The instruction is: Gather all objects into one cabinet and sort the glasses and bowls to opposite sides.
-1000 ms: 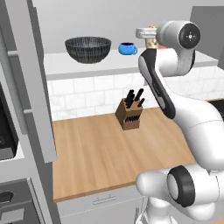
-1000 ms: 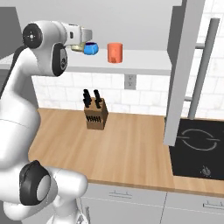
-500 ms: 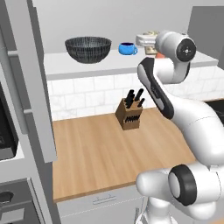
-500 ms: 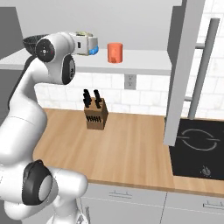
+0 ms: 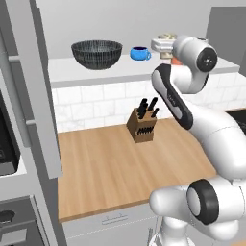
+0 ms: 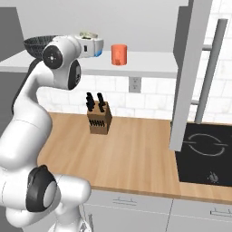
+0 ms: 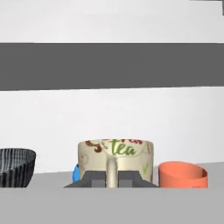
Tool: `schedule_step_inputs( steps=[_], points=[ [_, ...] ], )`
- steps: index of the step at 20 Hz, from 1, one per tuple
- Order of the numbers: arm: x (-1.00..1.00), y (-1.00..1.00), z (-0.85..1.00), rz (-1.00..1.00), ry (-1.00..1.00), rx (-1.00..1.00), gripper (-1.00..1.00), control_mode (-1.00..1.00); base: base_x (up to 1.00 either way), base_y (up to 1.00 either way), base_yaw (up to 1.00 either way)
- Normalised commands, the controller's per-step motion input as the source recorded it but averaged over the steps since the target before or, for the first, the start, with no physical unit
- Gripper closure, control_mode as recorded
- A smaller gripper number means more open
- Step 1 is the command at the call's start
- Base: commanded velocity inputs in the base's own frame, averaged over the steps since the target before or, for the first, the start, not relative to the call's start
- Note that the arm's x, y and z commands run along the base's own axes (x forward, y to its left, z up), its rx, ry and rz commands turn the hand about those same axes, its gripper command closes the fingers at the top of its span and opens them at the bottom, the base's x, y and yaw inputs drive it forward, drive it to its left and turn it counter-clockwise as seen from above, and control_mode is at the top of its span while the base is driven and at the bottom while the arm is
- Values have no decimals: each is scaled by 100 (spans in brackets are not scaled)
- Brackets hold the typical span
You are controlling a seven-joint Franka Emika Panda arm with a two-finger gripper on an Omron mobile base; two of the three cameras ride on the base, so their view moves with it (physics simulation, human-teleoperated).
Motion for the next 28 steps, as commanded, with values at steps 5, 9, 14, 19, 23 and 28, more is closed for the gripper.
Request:
schedule_step_inputs(
  steps=[5, 9, 14, 19, 23, 28],
  points=[
    [-1, 0, -13, 0, -32, 0, 100, -100, 0, 0, 0],
    [0, -3, -18, 0, -20, 0, 100, -100, 0, 0, 0],
    [0, -21, -3, 0, 3, 0, 100, -100, 0, 0, 0],
    [0, -9, -7, 0, 0, 0, 100, -100, 0, 0, 0],
    [0, -15, -26, 0, 0, 0, 100, -100, 0, 0, 0],
    [0, 0, -33, 0, 0, 0, 100, -100, 0, 0, 0]
  ],
)
